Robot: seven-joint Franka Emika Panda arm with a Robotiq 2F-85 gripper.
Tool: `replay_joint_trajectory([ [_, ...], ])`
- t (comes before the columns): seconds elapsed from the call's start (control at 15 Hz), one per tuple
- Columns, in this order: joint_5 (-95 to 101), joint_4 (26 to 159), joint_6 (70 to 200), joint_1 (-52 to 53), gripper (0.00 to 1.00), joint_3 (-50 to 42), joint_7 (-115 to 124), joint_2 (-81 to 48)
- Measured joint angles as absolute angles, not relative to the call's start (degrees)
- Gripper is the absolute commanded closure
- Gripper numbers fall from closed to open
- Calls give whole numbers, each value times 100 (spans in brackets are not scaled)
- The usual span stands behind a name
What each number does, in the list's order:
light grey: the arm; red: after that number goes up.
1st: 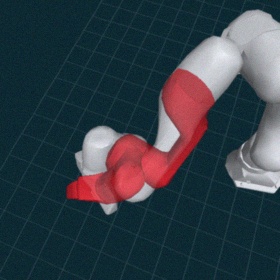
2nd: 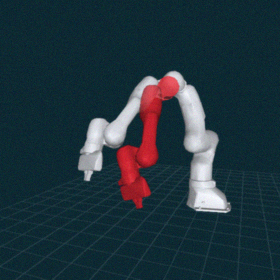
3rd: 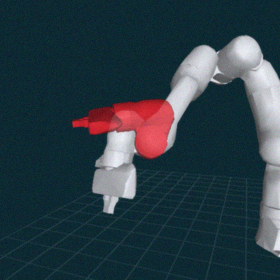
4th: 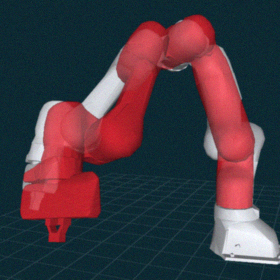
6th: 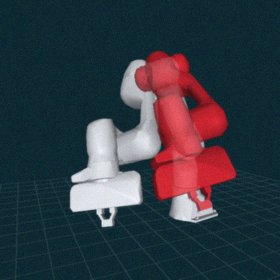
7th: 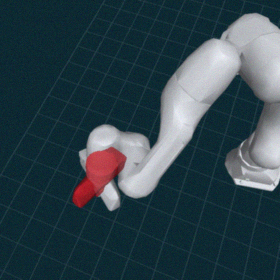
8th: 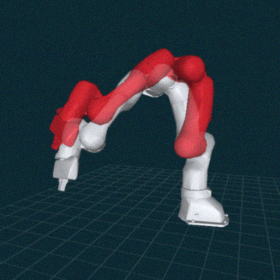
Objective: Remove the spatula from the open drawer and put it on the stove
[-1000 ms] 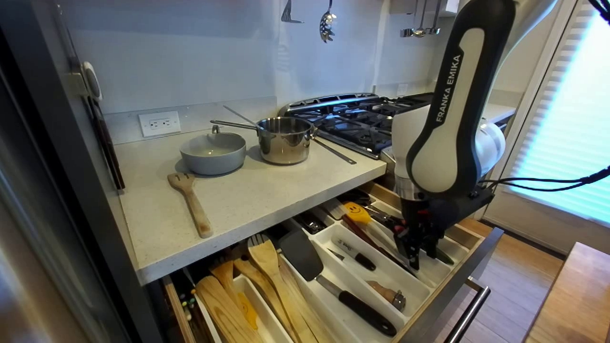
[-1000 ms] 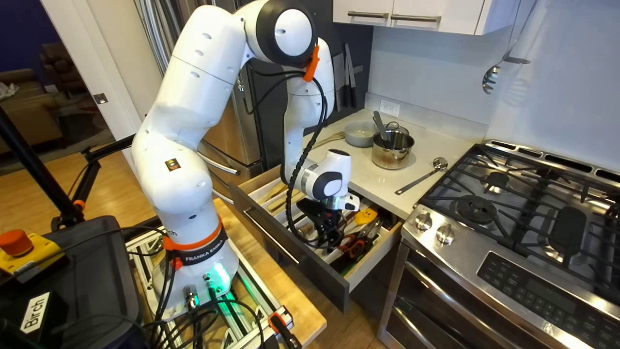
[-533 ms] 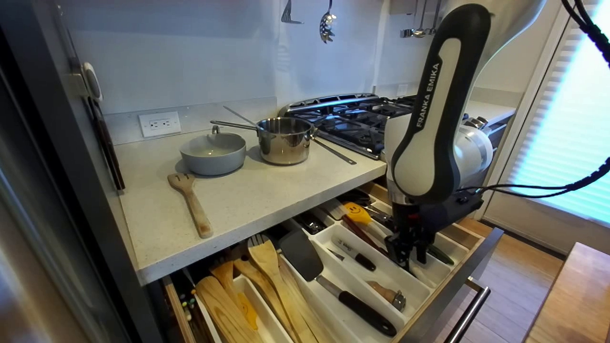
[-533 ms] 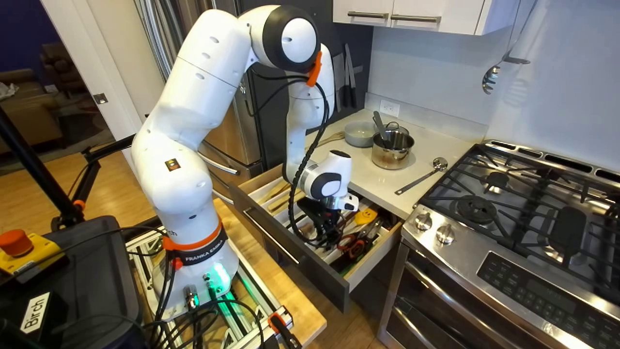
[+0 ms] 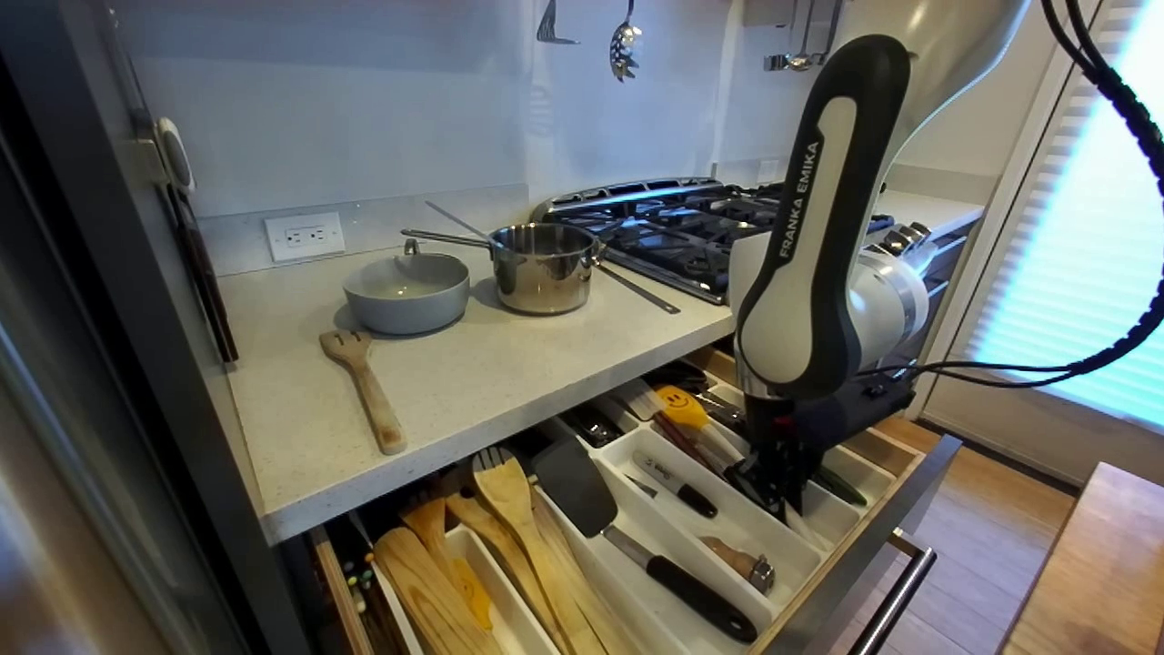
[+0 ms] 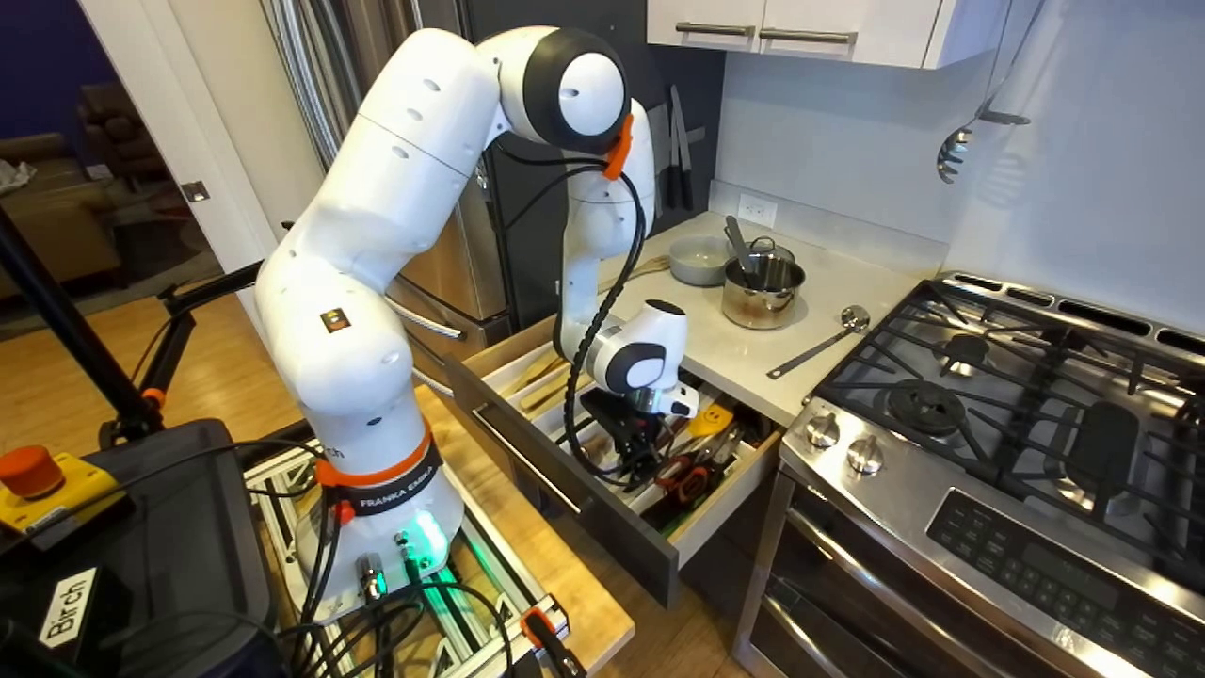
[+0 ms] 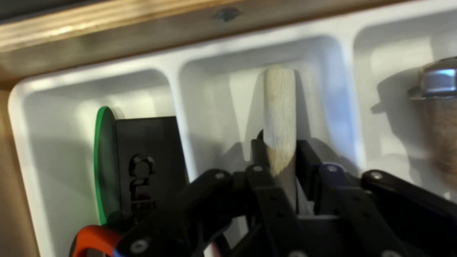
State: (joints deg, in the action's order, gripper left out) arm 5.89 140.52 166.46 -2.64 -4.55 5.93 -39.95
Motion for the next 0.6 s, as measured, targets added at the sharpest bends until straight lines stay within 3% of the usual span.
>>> replay_joint_trajectory([
  [0.4, 374, 14164, 16648, -292, 94, -407, 592, -3564],
  [0.6, -167, 14435, 16459, -654, 94, 98, 471, -2937],
])
